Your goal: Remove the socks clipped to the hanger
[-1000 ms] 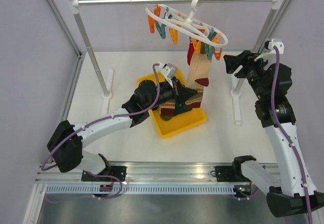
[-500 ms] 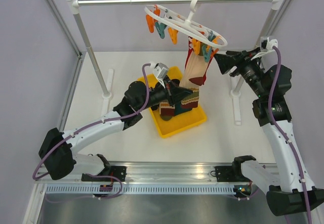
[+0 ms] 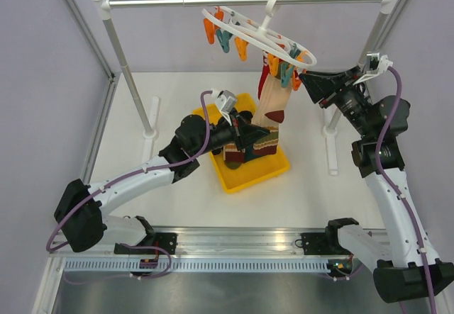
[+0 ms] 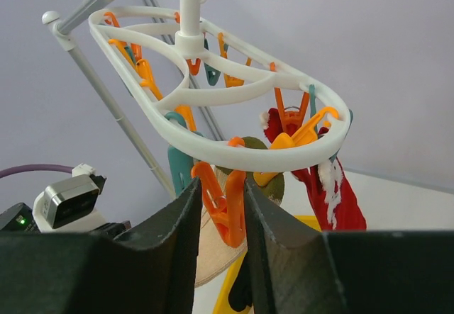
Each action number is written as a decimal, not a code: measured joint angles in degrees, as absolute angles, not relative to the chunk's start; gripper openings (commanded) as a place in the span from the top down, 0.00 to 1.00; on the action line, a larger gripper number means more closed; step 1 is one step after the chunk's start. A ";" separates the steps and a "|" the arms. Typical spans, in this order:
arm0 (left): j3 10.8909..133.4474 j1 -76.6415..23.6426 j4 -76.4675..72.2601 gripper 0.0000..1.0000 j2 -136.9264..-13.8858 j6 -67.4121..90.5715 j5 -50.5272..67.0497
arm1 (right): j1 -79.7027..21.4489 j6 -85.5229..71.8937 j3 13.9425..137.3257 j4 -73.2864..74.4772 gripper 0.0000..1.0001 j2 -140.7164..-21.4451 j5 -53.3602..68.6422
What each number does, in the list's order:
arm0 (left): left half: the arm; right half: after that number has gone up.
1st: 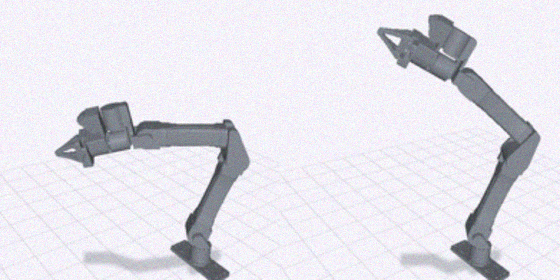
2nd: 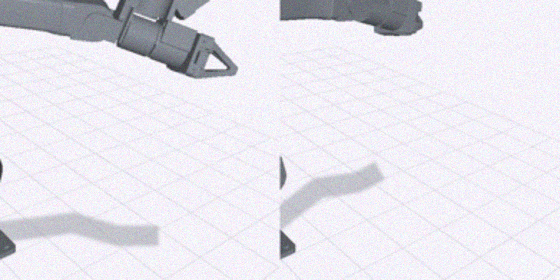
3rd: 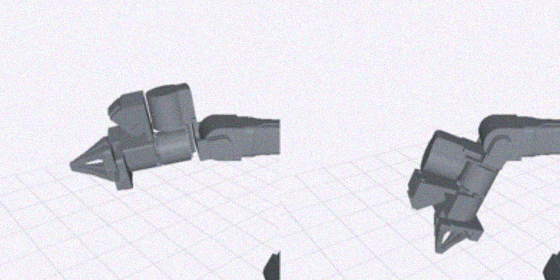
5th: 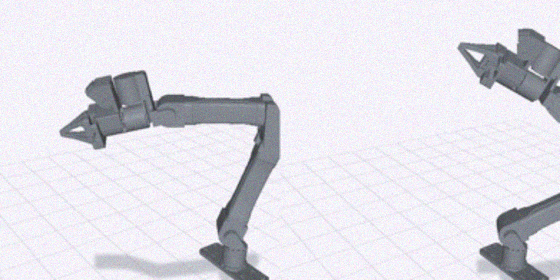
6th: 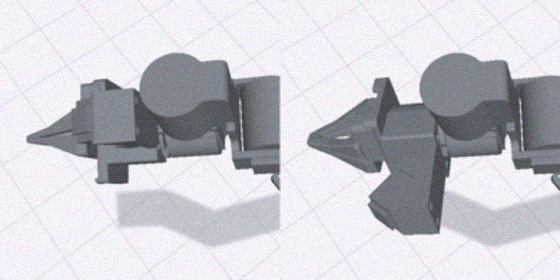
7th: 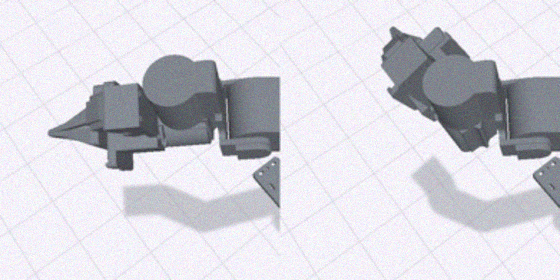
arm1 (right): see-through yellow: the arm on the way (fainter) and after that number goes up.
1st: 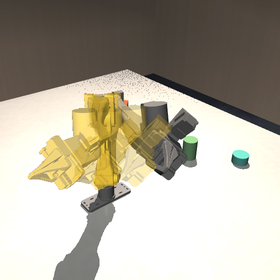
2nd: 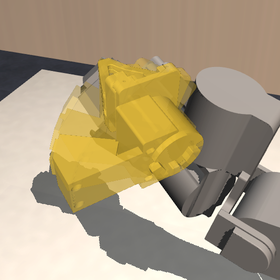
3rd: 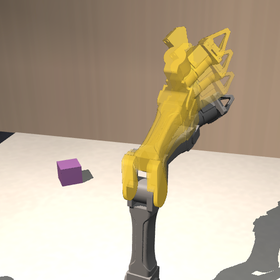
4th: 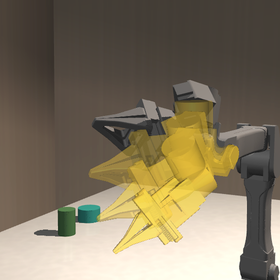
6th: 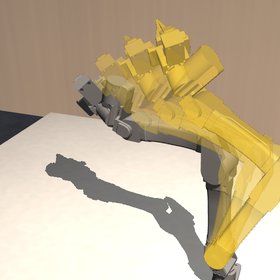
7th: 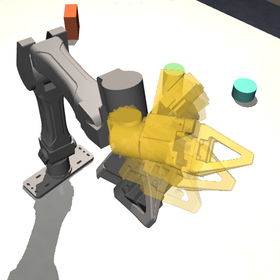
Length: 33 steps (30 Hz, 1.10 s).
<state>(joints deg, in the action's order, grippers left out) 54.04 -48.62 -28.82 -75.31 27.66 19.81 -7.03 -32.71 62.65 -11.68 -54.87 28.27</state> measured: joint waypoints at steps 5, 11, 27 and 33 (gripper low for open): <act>54.02 -48.62 -28.82 0.98 -75.33 27.70 19.86 | -7.03 -33.61 62.65 -12.86 0.80 -54.81 28.49; 54.17 -48.62 -28.86 0.98 -76.64 28.53 19.86 | -7.03 -33.80 62.41 -12.88 0.81 -53.17 28.53; 61.23 -48.60 -28.38 0.98 -85.67 31.51 21.47 | -7.40 -30.68 65.14 -8.38 0.70 -50.61 27.99; 61.23 -48.60 -28.10 0.98 -85.56 31.57 21.52 | -7.33 -24.08 68.97 -1.34 0.67 -51.79 23.53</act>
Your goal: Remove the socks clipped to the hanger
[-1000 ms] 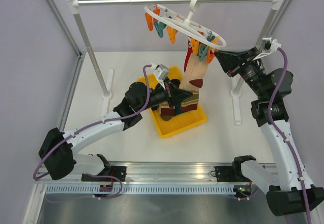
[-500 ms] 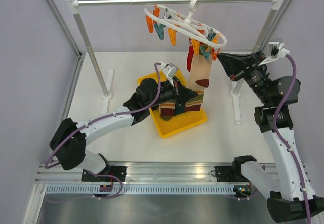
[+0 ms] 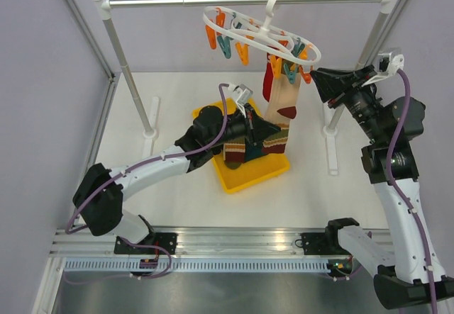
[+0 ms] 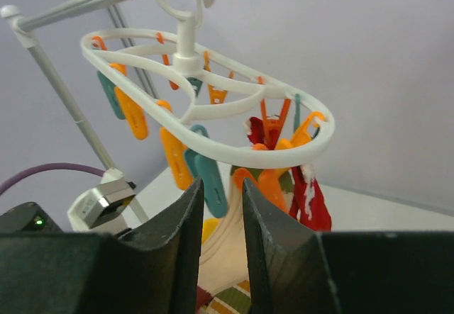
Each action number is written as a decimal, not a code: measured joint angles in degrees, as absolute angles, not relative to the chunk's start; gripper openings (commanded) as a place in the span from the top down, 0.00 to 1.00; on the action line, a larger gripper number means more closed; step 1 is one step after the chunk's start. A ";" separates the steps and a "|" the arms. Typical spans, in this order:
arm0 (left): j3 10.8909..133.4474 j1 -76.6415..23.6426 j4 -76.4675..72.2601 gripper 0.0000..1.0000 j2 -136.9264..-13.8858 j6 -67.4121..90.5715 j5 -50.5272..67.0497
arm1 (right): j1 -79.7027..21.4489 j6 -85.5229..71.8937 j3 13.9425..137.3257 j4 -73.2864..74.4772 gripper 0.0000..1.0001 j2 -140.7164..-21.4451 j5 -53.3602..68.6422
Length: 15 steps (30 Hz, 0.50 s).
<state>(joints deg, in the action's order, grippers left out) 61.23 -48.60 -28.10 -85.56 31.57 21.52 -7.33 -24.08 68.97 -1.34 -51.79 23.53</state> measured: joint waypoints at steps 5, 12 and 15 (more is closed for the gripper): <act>61.23 -48.60 -26.48 0.98 -85.06 31.55 21.50 | -5.04 -22.13 68.71 0.95 0.68 -54.61 21.89; 61.21 -48.53 -25.30 0.98 -84.20 31.55 21.50 | 0.71 -23.75 64.18 -1.61 0.64 -57.04 24.71; 61.23 -48.45 -24.97 0.98 -83.88 31.55 21.58 | 3.40 -26.70 62.65 -7.03 0.61 -58.59 28.42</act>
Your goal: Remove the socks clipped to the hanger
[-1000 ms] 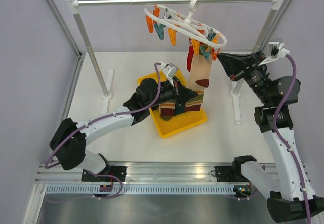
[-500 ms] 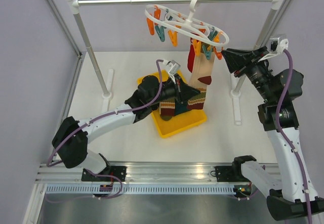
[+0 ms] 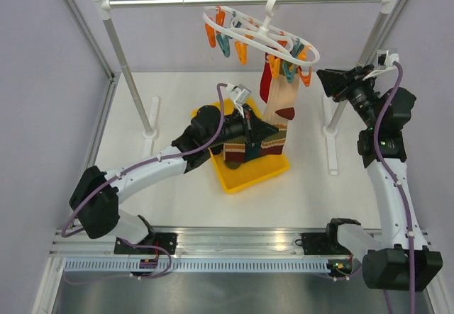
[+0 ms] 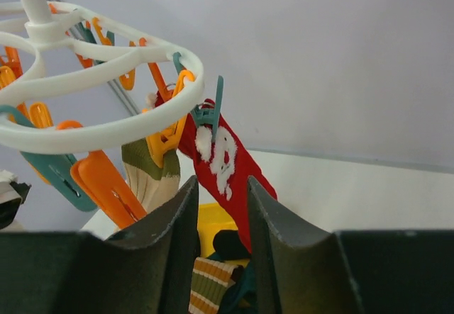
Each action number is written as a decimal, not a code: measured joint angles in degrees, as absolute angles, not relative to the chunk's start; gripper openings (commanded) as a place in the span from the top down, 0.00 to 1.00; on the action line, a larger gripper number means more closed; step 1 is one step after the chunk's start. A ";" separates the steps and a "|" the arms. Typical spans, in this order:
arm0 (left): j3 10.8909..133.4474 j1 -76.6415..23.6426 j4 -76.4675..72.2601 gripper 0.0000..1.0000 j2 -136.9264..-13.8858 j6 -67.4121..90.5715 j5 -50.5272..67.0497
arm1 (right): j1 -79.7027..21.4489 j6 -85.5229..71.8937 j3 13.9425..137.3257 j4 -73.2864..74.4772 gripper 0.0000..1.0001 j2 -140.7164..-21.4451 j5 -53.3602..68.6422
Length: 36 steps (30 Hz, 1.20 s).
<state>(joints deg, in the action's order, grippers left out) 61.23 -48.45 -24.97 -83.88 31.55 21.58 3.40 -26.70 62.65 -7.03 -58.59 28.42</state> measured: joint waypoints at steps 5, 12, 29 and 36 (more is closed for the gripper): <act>61.21 -48.45 -23.83 0.98 -83.15 31.55 22.76 | 5.48 -34.44 58.02 -21.89 0.60 -61.95 35.77; 61.23 -48.18 -22.28 0.98 -82.21 31.66 25.98 | 5.48 -43.88 55.24 -40.51 0.57 -67.83 41.65; 61.23 -47.35 -21.08 0.98 -82.21 35.18 31.77 | 5.32 -61.41 54.63 -70.06 0.47 -79.37 48.03; 61.23 -47.33 -21.06 0.98 -82.21 35.83 33.12 | 3.40 -62.39 55.27 -72.40 0.46 -81.34 48.23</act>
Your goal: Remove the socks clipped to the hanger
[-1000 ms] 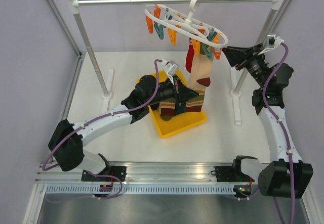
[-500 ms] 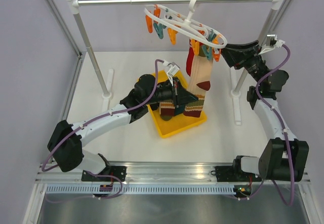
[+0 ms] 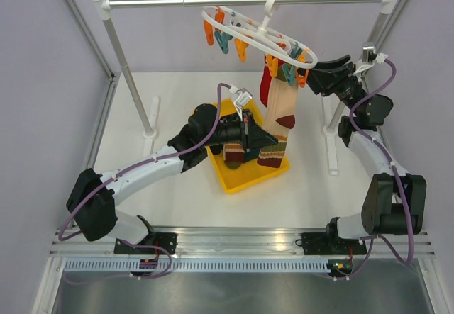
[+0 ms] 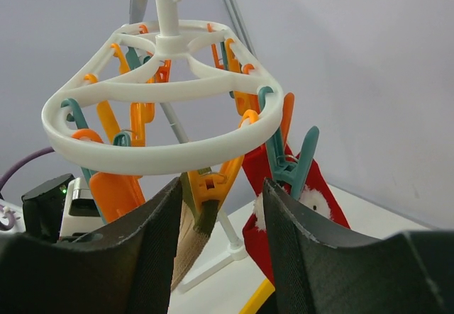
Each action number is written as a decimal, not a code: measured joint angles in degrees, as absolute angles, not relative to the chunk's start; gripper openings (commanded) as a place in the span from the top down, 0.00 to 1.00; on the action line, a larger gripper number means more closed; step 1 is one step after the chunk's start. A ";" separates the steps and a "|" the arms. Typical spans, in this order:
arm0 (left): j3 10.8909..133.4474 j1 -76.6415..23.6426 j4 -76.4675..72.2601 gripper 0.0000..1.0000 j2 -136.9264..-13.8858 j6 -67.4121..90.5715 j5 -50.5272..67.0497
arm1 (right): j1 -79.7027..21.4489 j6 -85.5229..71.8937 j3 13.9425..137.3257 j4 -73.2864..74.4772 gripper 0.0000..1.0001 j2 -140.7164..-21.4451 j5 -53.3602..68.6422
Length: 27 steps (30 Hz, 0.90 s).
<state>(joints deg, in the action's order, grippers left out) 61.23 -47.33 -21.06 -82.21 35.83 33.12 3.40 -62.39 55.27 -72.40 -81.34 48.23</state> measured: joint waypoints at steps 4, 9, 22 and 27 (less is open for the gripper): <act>61.23 -47.33 -21.04 0.98 -82.21 36.14 33.39 | 1.89 -62.19 56.66 -72.42 0.46 -82.52 48.21; 61.23 -47.33 -21.04 0.98 -82.21 36.38 33.61 | 1.43 -61.21 57.45 -71.57 0.46 -82.63 48.07; 61.23 -47.33 -21.04 0.98 -82.26 36.69 33.67 | 0.45 -60.69 60.07 -71.46 0.66 -84.12 46.89; 61.23 -47.33 -21.04 0.98 -82.32 36.69 33.67 | 0.45 -60.58 60.03 -71.18 0.79 -83.94 45.52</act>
<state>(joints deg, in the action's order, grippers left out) 61.23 -47.33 -21.04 -82.32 36.69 33.67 0.45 -60.58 60.03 -71.18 -83.94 45.52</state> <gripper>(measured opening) 0.033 0.320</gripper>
